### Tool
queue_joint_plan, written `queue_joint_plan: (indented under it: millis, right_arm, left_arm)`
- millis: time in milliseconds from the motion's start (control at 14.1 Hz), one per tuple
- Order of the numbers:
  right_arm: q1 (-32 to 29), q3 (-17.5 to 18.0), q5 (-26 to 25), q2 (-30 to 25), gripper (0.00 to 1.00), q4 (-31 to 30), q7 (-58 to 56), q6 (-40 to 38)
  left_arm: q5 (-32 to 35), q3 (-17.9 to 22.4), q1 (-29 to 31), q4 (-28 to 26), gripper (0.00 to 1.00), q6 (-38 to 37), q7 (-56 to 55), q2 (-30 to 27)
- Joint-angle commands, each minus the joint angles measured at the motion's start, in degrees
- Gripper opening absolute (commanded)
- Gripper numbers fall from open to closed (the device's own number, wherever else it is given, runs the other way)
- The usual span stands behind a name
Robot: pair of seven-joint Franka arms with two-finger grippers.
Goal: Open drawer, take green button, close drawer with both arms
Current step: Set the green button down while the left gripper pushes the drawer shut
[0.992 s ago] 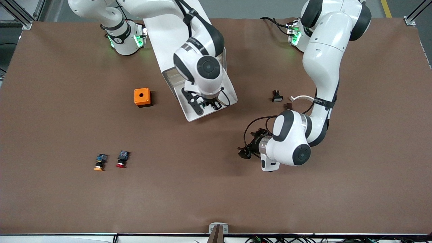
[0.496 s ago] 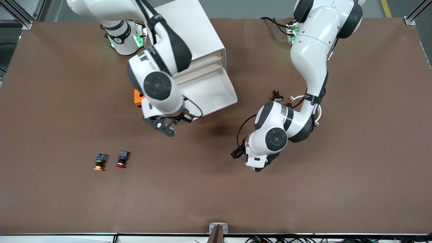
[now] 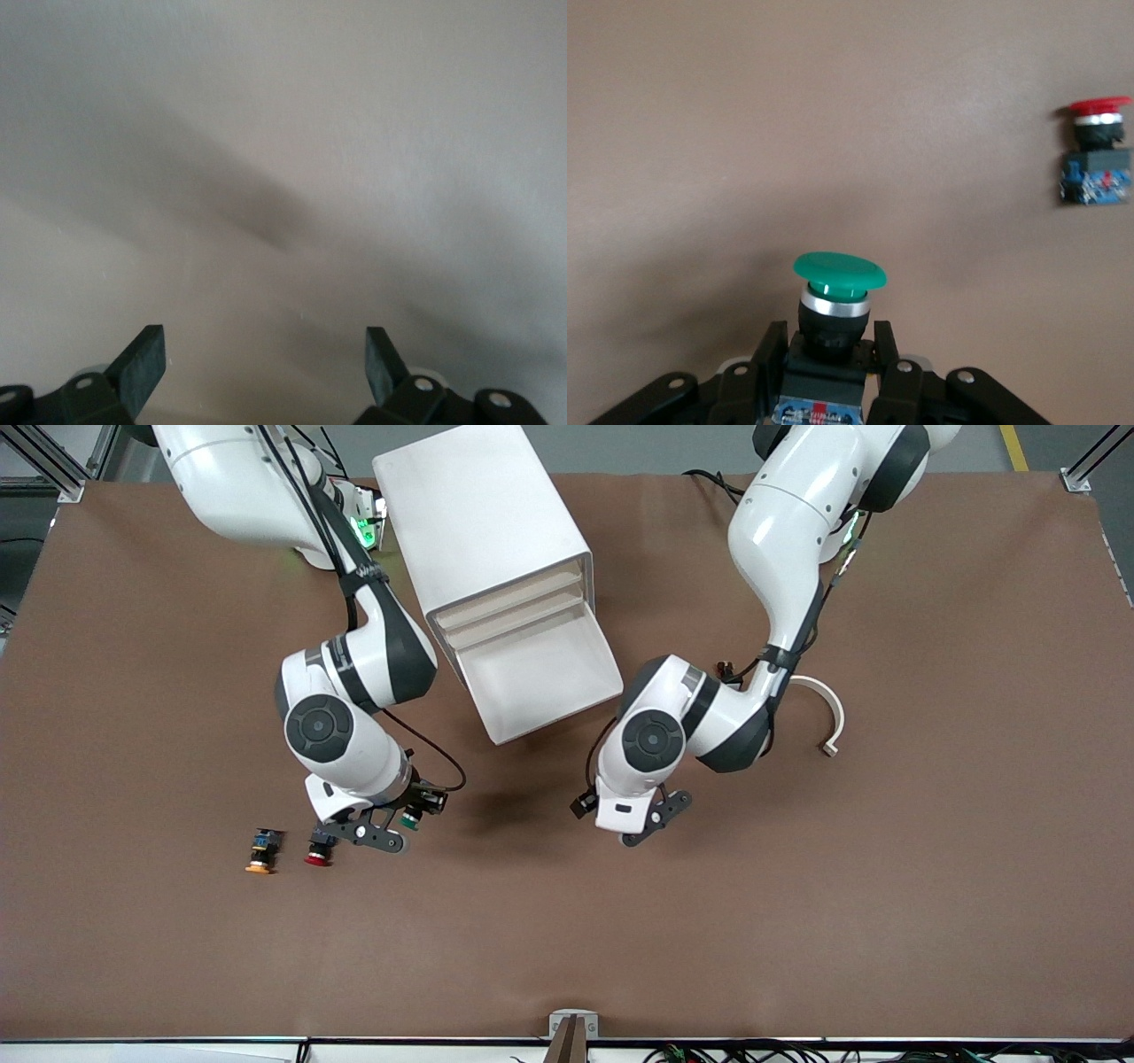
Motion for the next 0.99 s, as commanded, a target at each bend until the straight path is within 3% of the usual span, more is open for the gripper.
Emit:
queue_joint_plan:
  millis: [0, 354, 496, 921]
  right_arm:
    - [-3.07, 0.96, -1.14, 2.50, 0.01, 0.08, -6.66, 3.70]
    - [-8.00, 0.87, -2.19, 4.79, 0.01, -0.53, -15.56, 6.61]
    - [-9.32, 0.87, -5.95, 5.15, 0.01, -3.07, -15.65, 10.37]
    - [-9.42, 0.87, -8.17, 9.63, 0.00, -3.79, -17.40, 17.33]
  left_arm:
    - [1.31, 0.56, -2.01, -1.81, 0.99, 0.85, -1.65, -1.09]
    - [1.22, 0.39, -5.17, -1.90, 0.99, 0.76, -1.74, -0.83]
    - [1.31, 0.47, -6.67, -2.95, 0.99, 0.76, -2.35, -0.82]
    - [0.96, 0.12, -10.36, -4.79, 0.99, 0.06, -3.94, -1.09]
